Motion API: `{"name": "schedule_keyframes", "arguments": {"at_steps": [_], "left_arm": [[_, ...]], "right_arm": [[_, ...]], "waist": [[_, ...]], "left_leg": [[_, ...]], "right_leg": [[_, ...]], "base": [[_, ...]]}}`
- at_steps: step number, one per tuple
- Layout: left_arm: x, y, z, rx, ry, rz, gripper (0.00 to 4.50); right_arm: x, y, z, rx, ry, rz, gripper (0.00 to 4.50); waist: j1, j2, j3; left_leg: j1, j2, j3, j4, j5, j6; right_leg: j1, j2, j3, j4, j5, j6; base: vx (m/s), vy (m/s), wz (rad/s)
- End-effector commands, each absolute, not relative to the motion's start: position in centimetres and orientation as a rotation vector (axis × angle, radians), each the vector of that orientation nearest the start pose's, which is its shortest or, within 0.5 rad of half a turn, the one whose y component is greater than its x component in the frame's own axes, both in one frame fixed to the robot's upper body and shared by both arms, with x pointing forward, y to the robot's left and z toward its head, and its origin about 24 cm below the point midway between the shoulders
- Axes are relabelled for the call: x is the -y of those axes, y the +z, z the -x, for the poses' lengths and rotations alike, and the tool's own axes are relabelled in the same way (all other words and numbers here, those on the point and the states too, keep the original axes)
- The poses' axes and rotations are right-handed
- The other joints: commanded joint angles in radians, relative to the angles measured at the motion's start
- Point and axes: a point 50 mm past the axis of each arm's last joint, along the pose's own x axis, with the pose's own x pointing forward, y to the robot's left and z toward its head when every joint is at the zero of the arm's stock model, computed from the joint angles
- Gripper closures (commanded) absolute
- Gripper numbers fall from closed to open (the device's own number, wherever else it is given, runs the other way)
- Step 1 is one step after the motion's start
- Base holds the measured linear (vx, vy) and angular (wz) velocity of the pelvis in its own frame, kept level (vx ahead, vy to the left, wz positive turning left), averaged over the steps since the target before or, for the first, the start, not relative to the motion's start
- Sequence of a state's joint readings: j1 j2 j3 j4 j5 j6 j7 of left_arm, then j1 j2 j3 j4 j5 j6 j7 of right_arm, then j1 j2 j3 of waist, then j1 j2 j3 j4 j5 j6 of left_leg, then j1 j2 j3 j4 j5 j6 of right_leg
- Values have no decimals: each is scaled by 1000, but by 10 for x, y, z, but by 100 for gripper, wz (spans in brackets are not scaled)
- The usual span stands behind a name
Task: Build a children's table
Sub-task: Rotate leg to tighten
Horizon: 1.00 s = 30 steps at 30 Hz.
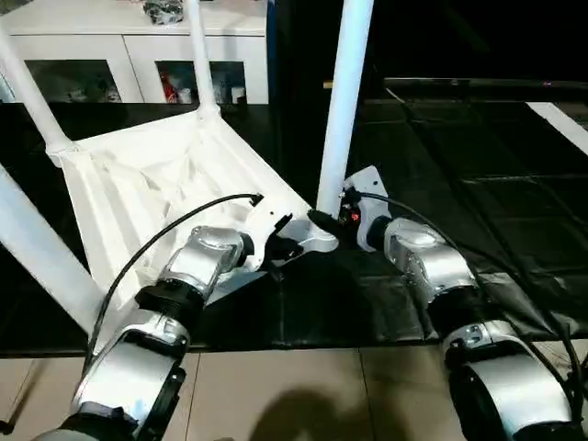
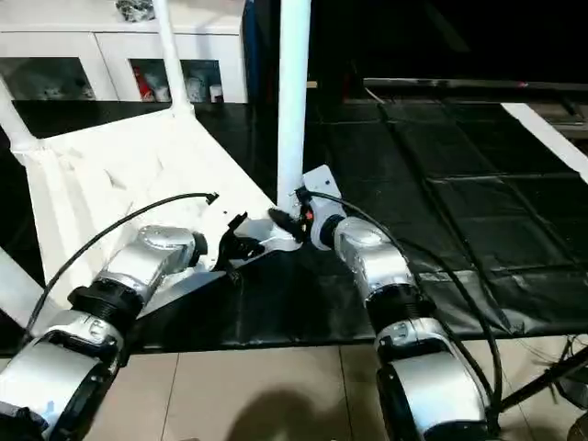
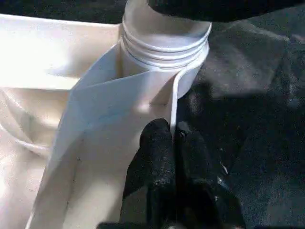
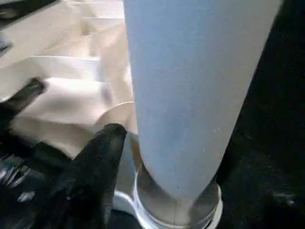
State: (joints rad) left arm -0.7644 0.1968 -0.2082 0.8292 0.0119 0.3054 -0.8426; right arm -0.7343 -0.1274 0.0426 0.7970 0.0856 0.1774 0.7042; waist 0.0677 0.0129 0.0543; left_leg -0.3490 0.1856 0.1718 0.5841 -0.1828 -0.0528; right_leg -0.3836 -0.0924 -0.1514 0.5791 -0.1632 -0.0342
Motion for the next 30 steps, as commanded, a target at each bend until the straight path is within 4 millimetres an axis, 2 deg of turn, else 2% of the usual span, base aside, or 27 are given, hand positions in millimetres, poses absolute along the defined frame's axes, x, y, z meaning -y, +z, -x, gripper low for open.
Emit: {"name": "schedule_keyframes", "arguments": {"at_steps": [1,2,4,5,6,9,10,11,12,13,15,16,17,18,19,20,21,22,23,27,28,30], "left_arm": [[-102,61,-355,-461,-977,-243,450],[-103,61,-354,-454,-1001,-252,450],[-108,60,-349,-450,-1075,-275,450],[-112,60,-346,-460,-1117,-291,450],[-114,59,-344,-469,-1141,-302,450],[-117,59,-342,-474,-1169,-317,450],[-117,60,-339,-463,-1208,-330,450],[-122,61,-329,-483,-1338,-363,450],[-122,61,-329,-483,-1338,-363,450],[-125,61,-326,-500,-1377,-372,450],[-129,60,-322,-523,-1426,-384,450],[-131,60,-320,-527,-1459,-400,450],[-133,60,-318,-528,-1481,-412,450],[-135,60,-315,-532,-1508,-420,450],[-135,60,-314,-534,-1519,-422,450],[-136,60,-313,-534,-1536,-421,450],[-136,60,-310,-539,-1562,-421,450],[-136,60,-310,-539,-1562,-421,450],[-137,60,-305,-545,-1598,-427,450],[-139,59,-299,-559,-1651,-447,450],[-139,58,-298,-561,-1655,-451,450],[-140,57,-295,-568,-1673,-478,450]], "right_arm": [[77,53,-344,-332,1022,-10,121],[81,54,-343,-327,1038,-2,105],[94,56,-341,-313,1089,14,101],[101,58,-340,-303,1125,17,94],[105,60,-339,-298,1147,19,81],[110,62,-339,-295,1168,20,54],[114,64,-338,-293,1182,25,42],[128,68,-336,-289,1258,65,30],[128,68,-336,-289,1258,65,22],[133,70,-333,-297,1303,80,16],[139,71,-330,-308,1373,97,16],[141,73,-327,-316,1427,97,16],[143,74,-325,-320,1463,95,16],[144,74,-324,-330,1496,97,16],[145,74,-324,-337,1509,96,16],[145,75,-323,-343,1524,97,16],[145,75,-323,-348,1538,93,16],[145,75,-323,-348,1538,93,16],[146,75,-323,-351,1559,89,16],[146,75,-322,-355,1594,73,50],[146,75,-322,-356,1598,70,50],[145,74,-321,-357,1620,55,64]], "waist": [[15,-8,-66],[17,-7,-68],[21,-8,-72],[28,-8,-73],[31,-6,-75],[40,-4,-78],[44,-6,-80],[48,-5,-84],[51,-4,-85],[53,-1,-81],[61,2,-79],[63,4,-77],[72,2,-76],[74,-4,-74],[78,-1,-72],[78,-2,-71],[79,-8,-70],[80,-7,-71],[81,-10,-72],[81,-9,-72],[82,-11,-73],[83,-10,-75]], "left_leg": [[-3,52,-20,-66,-214,54],[-1,54,-19,-66,-210,53],[-3,55,-18,-64,-185,60],[-5,58,-15,-63,-158,77],[-6,59,-14,-61,-151,82],[-5,60,-12,-58,-117,86],[-5,61,-14,-57,-109,84],[-8,62,-13,-54,-106,87],[-9,62,-13,-52,-101,91],[-9,63,-10,-52,-105,97],[-2,65,-7,-51,-133,92],[-4,65,-8,-51,-146,87],[-3,65,-8,-53,-185,75],[0,68,-7,-55,-193,69],[6,68,-6,-56,-211,59],[5,67,-6,-55,-210,55],[5,69,-5,-57,-215,47],[4,69,-7,-57,-214,43],[-1,69,-8,-58,-201,42],[0,68,-6,-57,-186,43],[0,68,-6,-57,-186,44],[-4,68,-7,-56,-171,52]], "right_leg": [[51,-89,71,-80,-370,-133],[50,-89,72,-79,-357,-138],[53,-88,73,-69,-300,-157],[55,-86,73,-62,-243,-177],[56,-86,73,-58,-228,-182],[53,-84,74,-48,-169,-204],[54,-85,74,-45,-152,-210],[54,-86,75,-39,-134,-217],[52,-85,74,-36,-121,-222],[46,-81,75,-37,-114,-227],[37,-81,77,-41,-134,-235],[38,-80,76,-41,-149,-234],[40,-83,76,-47,-210,-216],[36,-84,78,-51,-226,-212],[32,-84,79,-53,-257,-208],[31,-84,80,-54,-265,-203],[32,-85,81,-56,-288,-198],[33,-87,81,-53,-293,-197],[36,-89,82,-51,-307,-188],[33,-87,83,-51,-299,-188],[33,-86,83,-50,-295,-190],[36,-86,83,-45,-271,-195]], "base": [[0,0,0],[0,0,0],[0,0,0],[0,0,0],[0,0,0],[0,0,0],[0,0,0],[0,0,0],[0,0,0],[0,0,0],[0,0,0],[0,0,0],[0,0,0],[0,0,0],[0,0,0],[0,0,0],[0,0,0],[0,0,0],[0,0,0],[0,0,0],[0,0,0],[0,0,0]]}}
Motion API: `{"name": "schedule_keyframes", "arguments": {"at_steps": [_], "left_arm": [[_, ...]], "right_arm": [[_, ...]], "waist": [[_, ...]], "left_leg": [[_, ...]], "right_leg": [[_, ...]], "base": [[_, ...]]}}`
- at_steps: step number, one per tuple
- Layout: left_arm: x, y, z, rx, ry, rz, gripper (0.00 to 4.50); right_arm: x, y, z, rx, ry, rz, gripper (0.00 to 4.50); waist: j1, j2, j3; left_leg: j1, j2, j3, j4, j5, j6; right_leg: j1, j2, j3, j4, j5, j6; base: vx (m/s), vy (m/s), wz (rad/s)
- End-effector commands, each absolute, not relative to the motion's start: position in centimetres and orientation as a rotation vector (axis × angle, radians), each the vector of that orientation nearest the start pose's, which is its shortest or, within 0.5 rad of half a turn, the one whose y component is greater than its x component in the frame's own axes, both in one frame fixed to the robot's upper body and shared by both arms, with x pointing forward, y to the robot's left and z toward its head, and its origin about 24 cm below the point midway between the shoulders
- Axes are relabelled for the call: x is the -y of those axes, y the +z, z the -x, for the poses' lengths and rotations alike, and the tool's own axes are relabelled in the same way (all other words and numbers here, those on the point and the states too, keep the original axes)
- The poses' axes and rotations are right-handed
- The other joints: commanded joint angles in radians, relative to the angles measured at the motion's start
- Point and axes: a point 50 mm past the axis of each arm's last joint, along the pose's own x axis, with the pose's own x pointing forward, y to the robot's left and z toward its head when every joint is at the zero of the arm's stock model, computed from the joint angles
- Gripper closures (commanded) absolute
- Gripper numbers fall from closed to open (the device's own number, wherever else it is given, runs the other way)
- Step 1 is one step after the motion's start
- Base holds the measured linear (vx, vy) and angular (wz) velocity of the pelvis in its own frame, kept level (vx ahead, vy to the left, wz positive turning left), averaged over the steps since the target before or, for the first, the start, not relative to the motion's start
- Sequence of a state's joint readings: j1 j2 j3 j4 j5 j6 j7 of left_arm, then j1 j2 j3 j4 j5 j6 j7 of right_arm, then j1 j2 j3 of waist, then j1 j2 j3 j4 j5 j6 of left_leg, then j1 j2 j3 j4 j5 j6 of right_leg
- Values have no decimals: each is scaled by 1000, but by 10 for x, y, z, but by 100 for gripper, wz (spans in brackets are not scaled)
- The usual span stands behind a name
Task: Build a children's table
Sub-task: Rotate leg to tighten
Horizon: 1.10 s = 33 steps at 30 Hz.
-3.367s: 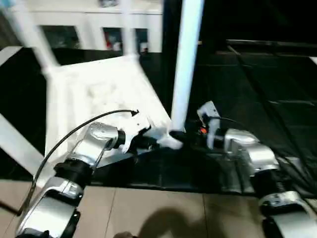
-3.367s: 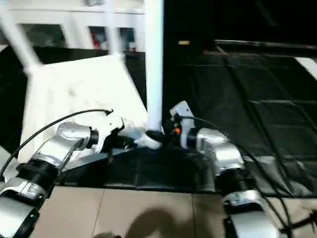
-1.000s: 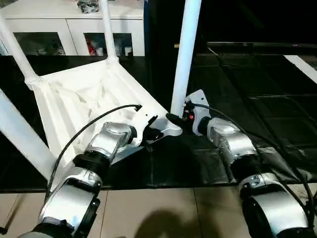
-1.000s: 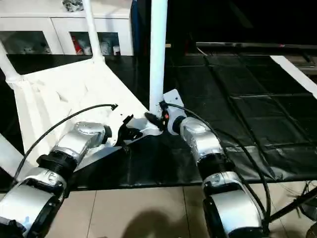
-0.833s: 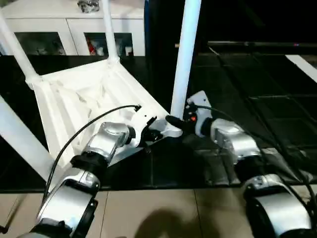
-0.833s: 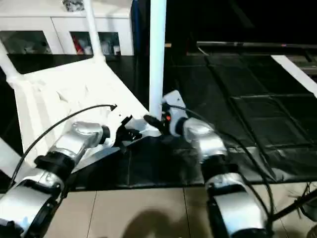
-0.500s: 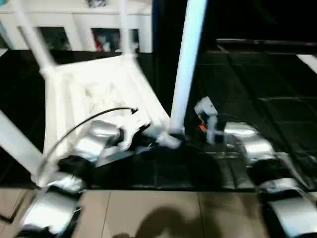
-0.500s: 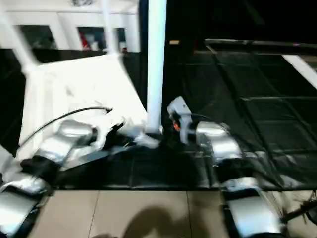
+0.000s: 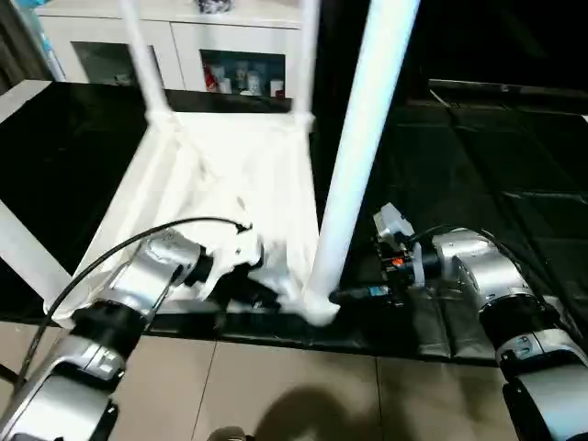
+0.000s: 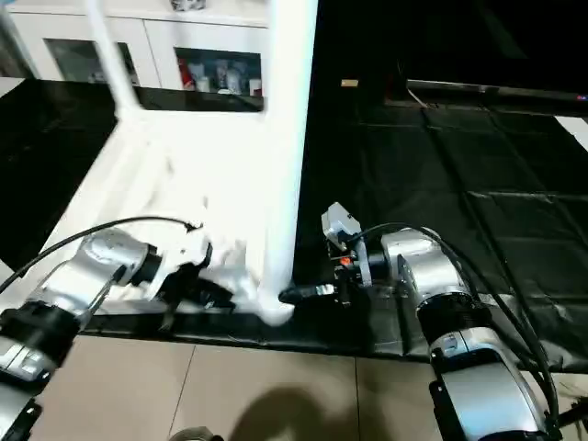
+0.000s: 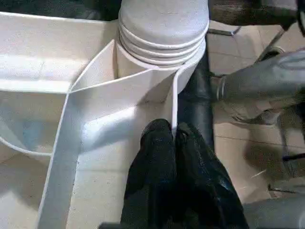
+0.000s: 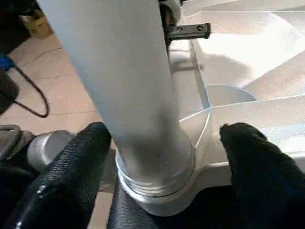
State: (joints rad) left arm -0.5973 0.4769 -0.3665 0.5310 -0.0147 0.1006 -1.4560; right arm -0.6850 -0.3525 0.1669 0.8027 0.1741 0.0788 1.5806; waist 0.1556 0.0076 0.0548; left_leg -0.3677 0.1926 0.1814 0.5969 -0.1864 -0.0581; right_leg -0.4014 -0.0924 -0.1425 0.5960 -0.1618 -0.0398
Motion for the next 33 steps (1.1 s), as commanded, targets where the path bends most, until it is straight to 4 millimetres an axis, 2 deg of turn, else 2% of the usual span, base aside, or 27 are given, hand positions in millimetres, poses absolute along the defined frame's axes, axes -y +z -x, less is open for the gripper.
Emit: {"name": "schedule_keyframes", "arguments": {"at_steps": [1,4,6,10,12,15,16,20,26,27,28,29,31,33], "left_arm": [[-139,57,-295,-568,-1674,-480,450],[-139,57,-295,-565,-1674,-484,450],[-138,57,-295,-565,-1675,-485,450],[-138,57,-294,-563,-1677,-490,450],[-137,58,-294,-562,-1677,-491,450],[-138,58,-294,-564,-1674,-492,450],[-138,57,-294,-565,-1671,-492,450],[-139,56,-294,-569,-1667,-492,450],[-138,55,-296,-562,-1631,-483,450],[-137,54,-297,-558,-1617,-474,450],[-135,55,-298,-550,-1600,-452,450],[-134,55,-299,-544,-1588,-437,450],[-132,56,-302,-531,-1557,-405,450],[-127,57,-307,-510,-1491,-352,450]], "right_arm": [[144,74,-321,-356,1624,53,88],[140,73,-320,-346,1640,44,90],[137,72,-319,-342,1652,37,126],[132,70,-317,-338,1674,26,141],[131,69,-316,-339,1679,22,171],[131,68,-315,-345,1684,17,190],[131,68,-314,-349,1688,12,214],[131,68,-313,-351,1693,8,239],[131,66,-308,-351,1706,-16,246],[130,65,-307,-347,1704,-29,246],[130,65,-306,-339,1700,-49,246],[130,64,-306,-336,1691,-57,246],[129,62,-305,-332,1665,-68,246],[125,56,-307,-346,1571,-68,246]], "waist": [[-4,-5,-76],[-5,-5,-75],[-4,-4,-75],[-3,-4,-76],[-4,-4,-77],[-4,-4,-76],[-5,-4,-75],[-4,-3,-77],[-2,-4,-78],[0,-3,-77],[2,3,-78],[4,0,-77],[8,0,-78],[5,0,-74]], "left_leg": [[15,61,-16,-68,-160,60],[12,60,-17,-68,-161,61],[13,59,-17,-68,-165,57],[13,60,-18,-68,-162,53],[13,59,-17,-68,-159,54],[12,59,-17,-68,-162,54],[12,59,-17,-68,-165,53],[14,60,-18,-68,-163,51],[14,59,-17,-67,-158,52],[15,60,-17,-67,-160,54],[14,59,-18,-66,-162,52],[15,60,-17,-67,-169,50],[18,61,-17,-67,-170,46],[16,60,-17,-69,-184,36]], "right_leg": [[53,-85,74,-60,-258,-192],[55,-85,73,-60,-258,-192],[54,-86,73,-61,-270,-189],[55,-86,73,-62,-273,-184],[55,-85,73,-61,-266,-186],[55,-85,73,-62,-275,-182],[55,-85,73,-63,-280,-181],[54,-85,73,-62,-276,-180],[55,-84,74,-60,-254,-183],[54,-83,74,-61,-255,-184],[55,-84,73,-60,-254,-185],[54,-84,74,-62,-261,-182],[52,-85,74,-62,-257,-186],[53,-83,74,-65,-279,-181]], "base": [[0,0,0],[0,0,0],[0,0,0],[0,0,0],[0,0,0],[0,0,0],[0,0,0],[0,0,0],[0,0,0],[0,0,0],[0,0,0],[0,0,0],[0,0,0],[0,0,0]]}}
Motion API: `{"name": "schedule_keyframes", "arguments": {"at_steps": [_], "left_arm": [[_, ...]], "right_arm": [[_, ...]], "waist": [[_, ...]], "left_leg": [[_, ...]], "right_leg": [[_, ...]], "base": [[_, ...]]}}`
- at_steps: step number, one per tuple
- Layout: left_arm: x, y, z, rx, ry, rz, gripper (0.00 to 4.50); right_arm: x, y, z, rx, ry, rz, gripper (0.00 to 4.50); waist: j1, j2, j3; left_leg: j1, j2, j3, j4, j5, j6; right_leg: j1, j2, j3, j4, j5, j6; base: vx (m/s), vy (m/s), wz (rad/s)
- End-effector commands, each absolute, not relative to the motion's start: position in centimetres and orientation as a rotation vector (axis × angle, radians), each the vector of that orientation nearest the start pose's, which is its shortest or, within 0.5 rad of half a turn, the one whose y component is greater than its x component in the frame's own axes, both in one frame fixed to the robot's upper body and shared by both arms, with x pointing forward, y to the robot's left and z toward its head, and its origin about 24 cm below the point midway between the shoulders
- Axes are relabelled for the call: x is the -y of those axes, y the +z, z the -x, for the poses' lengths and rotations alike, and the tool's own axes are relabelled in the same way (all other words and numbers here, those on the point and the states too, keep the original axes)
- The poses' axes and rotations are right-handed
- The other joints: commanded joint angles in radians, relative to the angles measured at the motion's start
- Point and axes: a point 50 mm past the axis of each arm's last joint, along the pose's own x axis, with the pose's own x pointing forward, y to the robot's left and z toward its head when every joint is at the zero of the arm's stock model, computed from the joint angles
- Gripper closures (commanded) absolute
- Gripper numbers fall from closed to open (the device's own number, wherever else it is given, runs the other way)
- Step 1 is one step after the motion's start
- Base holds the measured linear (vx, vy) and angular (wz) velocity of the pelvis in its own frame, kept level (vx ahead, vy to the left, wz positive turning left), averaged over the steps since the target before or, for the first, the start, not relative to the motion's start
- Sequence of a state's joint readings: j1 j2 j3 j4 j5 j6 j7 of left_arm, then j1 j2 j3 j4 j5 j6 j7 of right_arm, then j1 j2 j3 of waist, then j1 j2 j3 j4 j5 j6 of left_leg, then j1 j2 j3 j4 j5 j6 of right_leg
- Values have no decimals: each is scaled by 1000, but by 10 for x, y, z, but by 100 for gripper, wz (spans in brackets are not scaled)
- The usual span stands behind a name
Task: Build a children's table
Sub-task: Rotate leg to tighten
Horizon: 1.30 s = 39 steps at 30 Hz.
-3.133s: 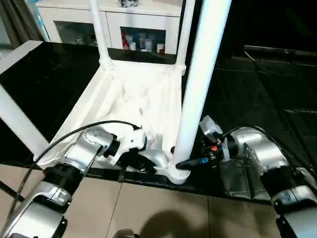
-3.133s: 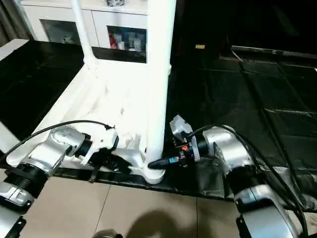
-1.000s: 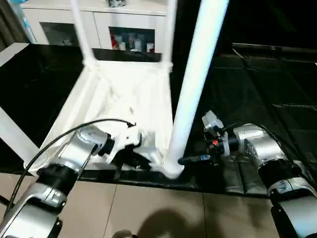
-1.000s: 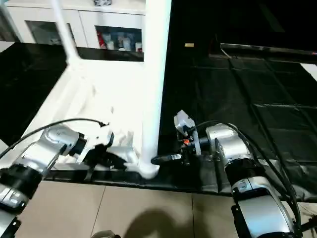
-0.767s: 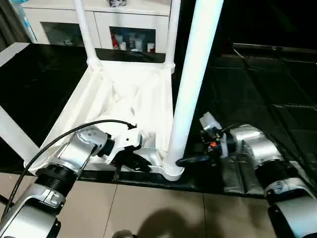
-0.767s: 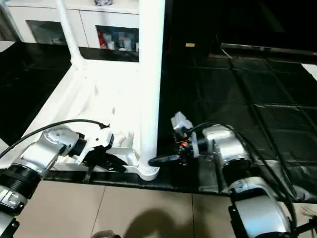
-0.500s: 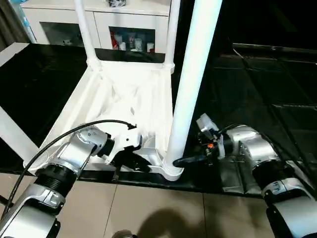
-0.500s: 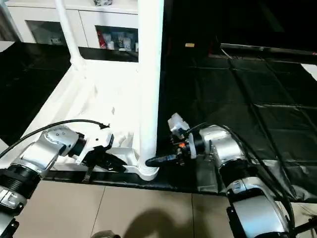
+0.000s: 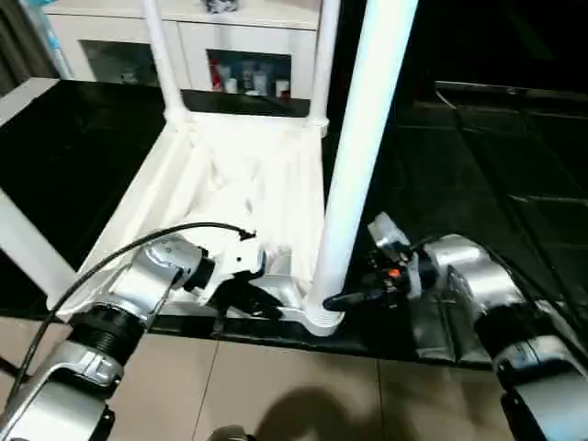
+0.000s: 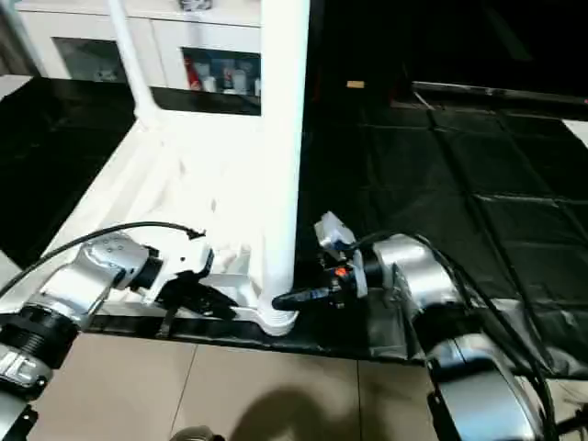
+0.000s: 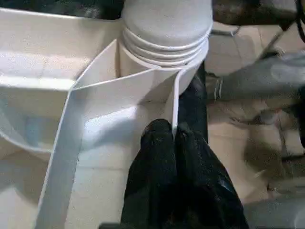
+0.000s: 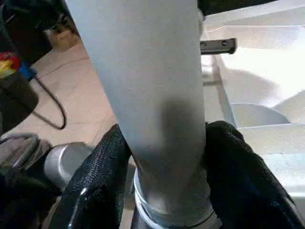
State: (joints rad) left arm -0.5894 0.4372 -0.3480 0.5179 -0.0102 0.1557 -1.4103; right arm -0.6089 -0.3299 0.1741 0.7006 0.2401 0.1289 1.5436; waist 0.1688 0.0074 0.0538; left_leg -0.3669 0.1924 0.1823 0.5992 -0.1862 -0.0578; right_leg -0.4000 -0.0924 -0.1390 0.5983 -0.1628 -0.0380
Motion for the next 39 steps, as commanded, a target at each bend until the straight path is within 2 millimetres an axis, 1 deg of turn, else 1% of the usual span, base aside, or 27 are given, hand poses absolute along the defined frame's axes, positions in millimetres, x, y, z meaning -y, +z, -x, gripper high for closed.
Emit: {"name": "schedule_keyframes", "arguments": {"at_steps": [1,2,4,5,6,7,8,9,10,11,12,13,14,16,19,20,21,22,23,26,30,31,33,34,35,36,39], "left_arm": [[-124,58,-309,-504,-1465,-333,450],[-118,58,-315,-490,-1395,-300,450],[-112,58,-321,-487,-1328,-294,450],[-109,58,-325,-486,-1292,-284,450],[-107,58,-327,-485,-1271,-277,450],[-105,58,-329,-485,-1247,-270,450],[-101,59,-333,-484,-1202,-256,450],[-97,61,-338,-481,-1149,-242,450],[-95,62,-340,-480,-1122,-234,450],[-92,63,-344,-474,-1079,-221,450],[-91,64,-345,-473,-1071,-218,450],[-89,65,-347,-468,-1045,-212,450],[-84,67,-352,-457,-999,-203,450],[-82,69,-354,-452,-978,-199,450],[-80,70,-355,-451,-971,-201,450],[-79,69,-355,-450,-982,-204,450],[-79,69,-354,-451,-990,-207,450],[-79,69,-354,-451,-990,-207,450],[-81,68,-352,-451,-1007,-218,450],[-87,65,-349,-455,-1027,-224,450],[-96,63,-346,-464,-1047,-234,450],[-103,61,-342,-467,-1086,-248,450],[-108,60,-339,-465,-1126,-262,450],[-108,60,-339,-465,-1126,-262,450],[-113,59,-335,-478,-1165,-274,450],[-114,59,-334,-476,-1185,-285,450],[-118,59,-330,-473,-1241,-303,450]], "right_arm": [[123,54,-308,-352,1531,-61,246],[116,48,-313,-364,1410,-44,246],[107,45,-320,-359,1293,-52,247],[101,44,-323,-358,1234,-62,248],[98,44,-325,-358,1201,-67,248],[94,44,-327,-359,1169,-72,251],[87,44,-332,-362,1106,-80,252],[79,45,-337,-360,1038,-90,252],[75,46,-339,-358,1010,-95,253],[69,47,-341,-353,972,-98,254],[68,48,-342,-352,964,-98,254],[64,49,-344,-349,941,-99,254],[56,51,-347,-344,887,-97,254],[53,51,-349,-351,856,-86,254],[51,51,-348,-352,864,-90,254],[53,51,-348,-340,868,-115,254],[54,51,-348,-334,865,-128,219],[54,51,-348,-334,865,-128,185],[58,51,-348,-330,860,-127,185],[65,50,-347,-325,877,-116,164],[77,49,-346,-317,891,-111,127],[89,50,-345,-305,920,-109,115],[99,51,-344,-296,948,-105,99],[99,51,-344,-296,948,-105,93],[109,55,-342,-279,1002,-89,71],[113,56,-342,-274,1023,-80,71],[122,60,-340,-270,1072,-61,49]], "waist": [[-9,-1,-73],[-17,0,-67],[-31,-2,-62],[-37,-4,-60],[-49,-7,-56],[-56,-5,-55],[-71,4,-57],[-80,4,-56],[-94,5,-55],[-98,9,-56],[-108,11,-59],[-110,14,-60],[-118,13,-59],[-117,12,-62],[-114,13,-64],[-111,9,-67],[-108,12,-68],[-106,8,-68],[-103,11,-68],[-91,5,-68],[-79,5,-75],[-79,4,-74],[-69,3,-78],[-66,6,-77],[-63,6,-78],[-61,6,-77],[-51,7,-74]], "left_leg": [[16,59,-18,-72,-189,31],[14,55,-22,-74,-225,12],[19,47,-23,-75,-265,-6],[19,43,-25,-74,-273,-10],[12,38,-30,-75,-285,-16],[12,36,-31,-73,-298,-19],[20,35,-38,-71,-324,-20],[21,37,-40,-73,-334,-20],[16,39,-47,-75,-364,-29],[19,40,-50,-75,-382,-32],[23,43,-54,-76,-403,-24],[26,45,-56,-76,-411,-21],[24,46,-57,-81,-417,-14],[27,44,-55,-81,-399,-12],[21,45,-50,-83,-356,3],[16,46,-45,-83,-306,14],[18,45,-43,-81,-292,17],[15,44,-40,-80,-267,25],[15,44,-39,-80,-259,27],[15,43,-33,-76,-216,37],[9,47,-32,-75,-142,55],[9,48,-31,-75,-138,58],[9,50,-27,-72,-115,73],[12,52,-25,-72,-114,75],[13,52,-26,-72,-115,74],[13,53,-24,-72,-127,75],[20,53,-21,-73,-164,62]], "right_leg": [[51,-83,71,-69,-293,-177],[53,-85,70,-77,-369,-154],[50,-86,66,-93,-475,-117],[52,-87,62,-98,-512,-100],[59,-89,53,-108,-585,-61],[59,-89,47,-114,-621,-40],[58,-90,34,-129,-654,-12],[58,-88,30,-131,-644,-12],[62,-85,17,-133,-630,-10],[65,-85,11,-136,-629,-5],[67,-87,7,-140,-599,-5],[67,-89,7,-140,-579,-13],[65,-88,12,-135,-522,-39],[64,-91,19,-130,-490,-64],[66,-91,32,-118,-418,-100],[69,-92,40,-109,-357,-126],[68,-92,41,-106,-345,-134],[70,-91,44,-103,-335,-143],[70,-92,44,-103,-335,-146],[68,-92,49,-100,-339,-150],[74,-89,52,-83,-254,-161],[71,-88,53,-83,-247,-165],[71,-85,55,-75,-202,-177],[68,-84,56,-73,-190,-186],[67,-83,55,-71,-186,-188],[65,-82,56,-70,-186,-192],[61,-84,57,-80,-246,-184]], "base": [[0,0,0],[0,0,0],[0,0,0],[0,0,0],[0,0,0],[0,0,0],[0,0,0],[0,0,0],[0,0,0],[0,0,0],[0,0,0],[0,0,0],[0,0,0],[0,0,0],[0,0,0],[0,0,0],[0,0,0],[0,0,0],[0,0,0],[0,0,0],[0,0,0],[0,0,0],[0,0,0],[0,0,0],[0,0,0],[0,0,0],[0,0,0]]}}
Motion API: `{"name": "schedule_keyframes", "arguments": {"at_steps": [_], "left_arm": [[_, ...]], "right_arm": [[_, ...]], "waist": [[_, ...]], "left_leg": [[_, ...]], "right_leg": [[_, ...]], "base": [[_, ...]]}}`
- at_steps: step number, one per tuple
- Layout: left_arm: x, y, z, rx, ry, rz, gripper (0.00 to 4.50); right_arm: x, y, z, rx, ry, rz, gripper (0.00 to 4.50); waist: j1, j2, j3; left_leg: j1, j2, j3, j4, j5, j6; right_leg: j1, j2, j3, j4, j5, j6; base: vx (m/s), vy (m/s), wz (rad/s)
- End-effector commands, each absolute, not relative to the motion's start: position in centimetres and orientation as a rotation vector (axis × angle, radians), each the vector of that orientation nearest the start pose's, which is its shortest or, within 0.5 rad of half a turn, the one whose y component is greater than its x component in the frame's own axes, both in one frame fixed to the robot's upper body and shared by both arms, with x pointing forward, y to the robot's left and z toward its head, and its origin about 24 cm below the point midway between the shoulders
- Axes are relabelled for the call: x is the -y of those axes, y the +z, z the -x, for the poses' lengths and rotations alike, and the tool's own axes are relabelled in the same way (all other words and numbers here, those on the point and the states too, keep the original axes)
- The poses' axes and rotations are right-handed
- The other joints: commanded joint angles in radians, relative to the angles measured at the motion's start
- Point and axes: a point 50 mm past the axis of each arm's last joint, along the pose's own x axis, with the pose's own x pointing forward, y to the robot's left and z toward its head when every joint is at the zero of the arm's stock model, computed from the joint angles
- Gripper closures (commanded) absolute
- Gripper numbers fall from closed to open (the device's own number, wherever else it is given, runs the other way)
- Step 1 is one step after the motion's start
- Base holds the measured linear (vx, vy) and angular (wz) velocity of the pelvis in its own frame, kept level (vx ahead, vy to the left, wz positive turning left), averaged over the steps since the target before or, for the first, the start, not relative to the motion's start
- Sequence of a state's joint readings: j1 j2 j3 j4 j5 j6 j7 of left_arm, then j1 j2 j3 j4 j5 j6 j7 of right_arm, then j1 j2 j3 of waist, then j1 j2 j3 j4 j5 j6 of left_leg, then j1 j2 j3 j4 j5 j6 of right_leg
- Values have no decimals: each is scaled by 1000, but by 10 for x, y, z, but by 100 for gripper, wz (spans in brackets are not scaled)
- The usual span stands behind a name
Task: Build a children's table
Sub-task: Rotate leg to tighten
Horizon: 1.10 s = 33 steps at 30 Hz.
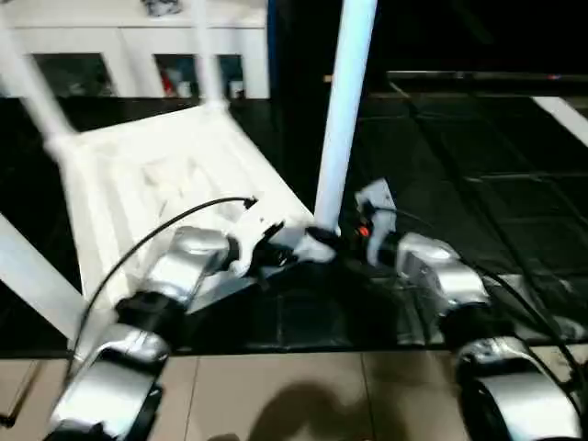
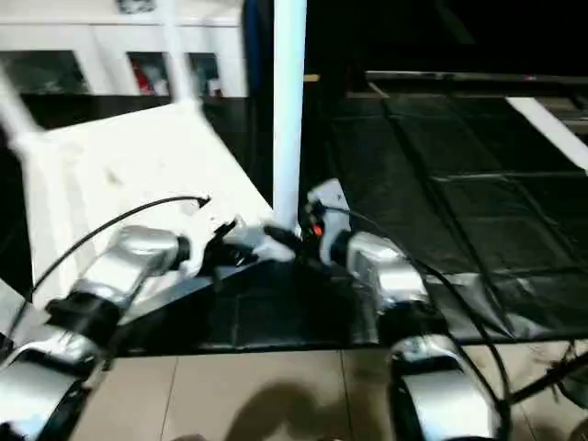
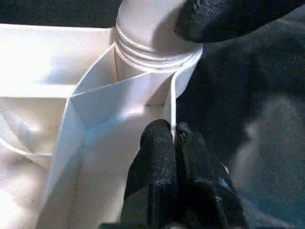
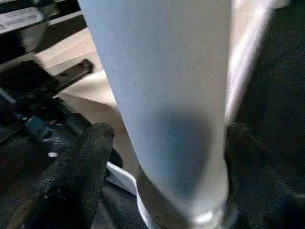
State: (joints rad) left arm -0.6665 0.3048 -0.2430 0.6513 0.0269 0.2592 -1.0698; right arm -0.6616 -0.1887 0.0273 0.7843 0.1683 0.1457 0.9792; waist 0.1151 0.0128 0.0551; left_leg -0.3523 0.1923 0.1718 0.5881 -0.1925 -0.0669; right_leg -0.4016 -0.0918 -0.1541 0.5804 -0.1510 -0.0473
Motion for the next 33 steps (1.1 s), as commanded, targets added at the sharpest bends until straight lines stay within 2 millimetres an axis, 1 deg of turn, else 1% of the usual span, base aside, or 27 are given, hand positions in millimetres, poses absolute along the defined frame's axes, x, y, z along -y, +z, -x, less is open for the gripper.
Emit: {"name": "schedule_keyframes", "arguments": {"at_steps": [1,2,3,4,5,7,8,9,10,11,13,14,16,17,20,24,25,26,28,30,31,33], "left_arm": [[-120,59,-327,-472,-1282,-314,450],[-122,60,-325,-472,-1309,-321,450],[-124,60,-323,-482,-1340,-335,450],[-126,60,-322,-489,-1361,-348,450],[-127,60,-321,-494,-1373,-357,450],[-129,60,-318,-503,-1409,-375,450],[-132,60,-314,-520,-1480,-401,450],[-133,59,-312,-526,-1500,-409,450],[-133,59,-312,-526,-1500,-409,450],[-133,60,-311,-528,-1514,-415,450],[-132,60,-310,-531,-1540,-425,450],[-131,60,-308,-535,-1568,-437,450],[-131,60,-307,-536,-1579,-442,450],[-131,60,-307,-537,-1589,-446,450],[-129,60,-305,-536,-1610,-452,450],[-128,60,-304,-536,-1627,-456,450],[-128,59,-304,-537,-1631,-459,450],[-128,59,-303,-538,-1634,-461,450],[-128,59,-303,-539,-1636,-462,450],[-129,58,-302,-543,-1639,-465,450],[-129,58,-302,-545,-1639,-467,450],[-129,57,-302,-547,-1640,-468,450]], "right_arm": [[127,61,-339,-270,1101,-51,35],[130,63,-339,-271,1122,-45,30],[133,64,-337,-272,1158,-31,20],[136,66,-336,-274,1184,-20,9],[137,66,-336,-275,1201,-12,9],[140,67,-334,-283,1245,-2,9],[142,68,-329,-307,1342,8,9],[142,68,-328,-313,1372,10,9],[142,68,-328,-313,1372,10,9],[142,68,-327,-316,1394,8,9],[139,68,-324,-319,1440,9,9],[136,68,-322,-325,1487,19,9],[134,67,-321,-327,1502,25,9],[133,67,-320,-328,1515,28,9],[128,65,-318,-323,1553,22,9],[124,65,-316,-309,1589,14,9],[123,64,-315,-308,1605,4,9],[122,64,-314,-312,1616,-3,23],[122,64,-314,-313,1622,-4,23],[123,63,-313,-322,1635,-8,52],[123,62,-312,-329,1645,-13,58],[123,62,-311,-334,1654,-17,83]], "waist": [[4,1,-76],[9,1,-76],[11,-1,-76],[13,0,-76],[18,2,-77],[25,0,-78],[27,0,-78],[29,-1,-79],[30,0,-79],[33,1,-80],[36,-1,-79],[36,-4,-79],[38,-3,-78],[41,-4,-78],[45,-4,-78],[46,-4,-78],[46,-4,-76],[46,-5,-76],[46,-5,-75],[46,-6,-75],[46,-7,-75],[46,-6,-77]], "left_leg": [[4,53,-10,-62,-160,69],[9,54,-9,-62,-163,68],[9,56,-8,-63,-158,66],[8,56,-9,-63,-158,66],[7,57,-8,-62,-146,69],[7,56,-8,-62,-145,72],[7,55,-8,-61,-147,74],[6,57,-8,-61,-140,78],[6,57,-8,-60,-137,80],[10,60,-7,-60,-131,77],[8,59,-7,-60,-134,72],[6,59,-7,-59,-138,72],[4,60,-8,-60,-139,70],[6,59,-7,-60,-136,68],[5,60,-8,-61,-146,60],[4,60,-9,-61,-149,57],[5,59,-9,-60,-162,53],[4,59,-9,-60,-165,52],[3,58,-10,-60,-166,52],[4,58,-10,-61,-168,50],[3,58,-10,-61,-169,50],[2,59,-10,-60,-161,52]], "right_leg": [[64,-83,72,-61,-264,-171],[60,-83,73,-64,-274,-168],[58,-82,75,-60,-264,-170],[59,-82,75,-58,-261,-171],[58,-81,77,-54,-243,-175],[58,-82,76,-54,-241,-175],[59,-82,76,-54,-243,-177],[60,-83,77,-52,-232,-181],[58,-83,77,-51,-226,-184],[54,-82,79,-49,-209,-196],[55,-82,79,-46,-212,-202],[57,-83,79,-46,-219,-200],[58,-86,80,-46,-228,-196],[56,-85,80,-48,-237,-191],[56,-86,80,-49,-263,-180],[55,-86,81,-50,-269,-177],[55,-86,82,-51,-285,-173],[55,-86,82,-51,-293,-171],[56,-87,82,-53,-306,-166],[55,-87,81,-55,-326,-156],[56,-87,81,-55,-332,-153],[56,-85,81,-53,-318,-155]], "base": [[0,0,0],[0,0,0],[0,0,0],[0,0,0],[0,0,0],[0,0,0],[0,0,0],[0,0,0],[0,0,0],[0,0,0],[0,0,0],[0,0,0],[0,0,0],[0,0,0],[0,0,0],[0,0,0],[0,0,0],[0,0,0],[0,0,0],[0,0,0],[0,0,0],[0,0,0]]}}
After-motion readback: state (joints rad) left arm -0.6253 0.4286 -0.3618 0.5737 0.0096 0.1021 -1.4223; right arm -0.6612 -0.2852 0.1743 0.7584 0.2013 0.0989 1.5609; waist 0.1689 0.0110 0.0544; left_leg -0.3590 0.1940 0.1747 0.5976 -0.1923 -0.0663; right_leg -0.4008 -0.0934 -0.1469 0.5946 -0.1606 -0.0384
